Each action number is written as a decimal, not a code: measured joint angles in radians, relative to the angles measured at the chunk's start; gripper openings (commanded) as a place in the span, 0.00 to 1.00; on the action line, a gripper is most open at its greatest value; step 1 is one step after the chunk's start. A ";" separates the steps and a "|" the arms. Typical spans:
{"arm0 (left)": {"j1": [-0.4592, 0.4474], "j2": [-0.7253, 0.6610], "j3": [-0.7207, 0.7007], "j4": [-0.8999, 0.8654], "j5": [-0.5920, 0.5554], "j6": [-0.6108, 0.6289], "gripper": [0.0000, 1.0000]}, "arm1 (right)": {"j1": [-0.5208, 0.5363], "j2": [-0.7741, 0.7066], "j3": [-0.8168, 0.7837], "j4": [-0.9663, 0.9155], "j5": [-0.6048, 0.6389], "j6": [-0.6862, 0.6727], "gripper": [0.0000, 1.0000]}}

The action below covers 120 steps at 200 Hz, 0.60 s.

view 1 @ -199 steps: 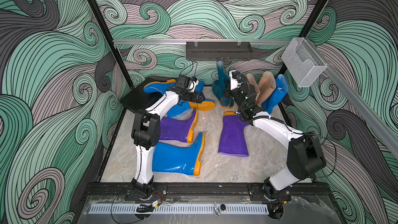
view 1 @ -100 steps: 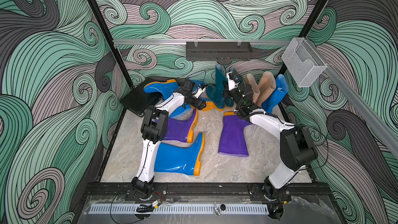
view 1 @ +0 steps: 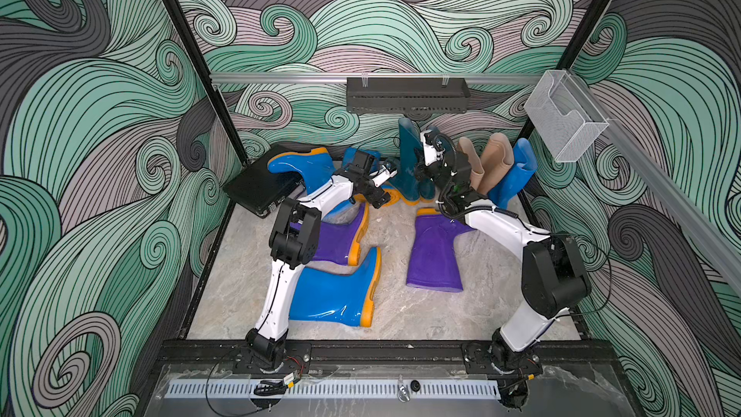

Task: Match and arrange rain boots in pairs
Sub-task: Adjust the rain boot at the center of the board.

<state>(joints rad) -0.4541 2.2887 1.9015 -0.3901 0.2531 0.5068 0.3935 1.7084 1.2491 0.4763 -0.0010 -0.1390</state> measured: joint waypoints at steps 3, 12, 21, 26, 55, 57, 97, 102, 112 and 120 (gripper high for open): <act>0.000 0.002 0.003 0.001 0.000 0.002 0.91 | 0.000 0.001 0.003 -0.004 0.003 -0.002 0.00; 0.000 0.018 0.019 0.005 0.002 0.004 0.87 | 0.000 0.004 0.014 -0.019 0.006 -0.012 0.00; 0.000 0.033 0.033 0.010 0.002 0.006 0.81 | 0.000 0.007 0.023 -0.029 0.010 -0.017 0.00; 0.000 0.039 0.036 0.015 0.002 0.006 0.78 | -0.001 0.010 0.027 -0.034 0.010 -0.019 0.00; 0.003 0.044 0.035 0.022 0.001 0.021 0.59 | -0.007 0.040 0.029 -0.030 0.012 -0.021 0.00; 0.003 0.044 0.035 0.023 0.002 0.023 0.57 | -0.008 0.043 0.029 -0.030 0.012 -0.021 0.00; 0.002 0.039 0.030 0.032 -0.008 0.060 0.22 | -0.010 0.115 0.029 -0.010 0.054 0.026 0.00; 0.002 0.037 0.026 0.035 -0.011 0.060 0.21 | -0.010 0.123 0.029 -0.002 0.062 0.032 0.00; 0.002 0.034 0.020 0.044 -0.027 0.058 0.17 | -0.006 0.137 0.029 0.010 0.083 0.040 0.00; 0.003 0.033 0.018 0.047 -0.035 0.058 0.17 | -0.001 0.147 0.029 0.020 0.099 0.043 0.00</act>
<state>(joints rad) -0.4511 2.3215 1.9194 -0.3431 0.2176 0.5644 0.3923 1.8553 1.2785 0.4961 0.0982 -0.0959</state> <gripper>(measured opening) 0.234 0.061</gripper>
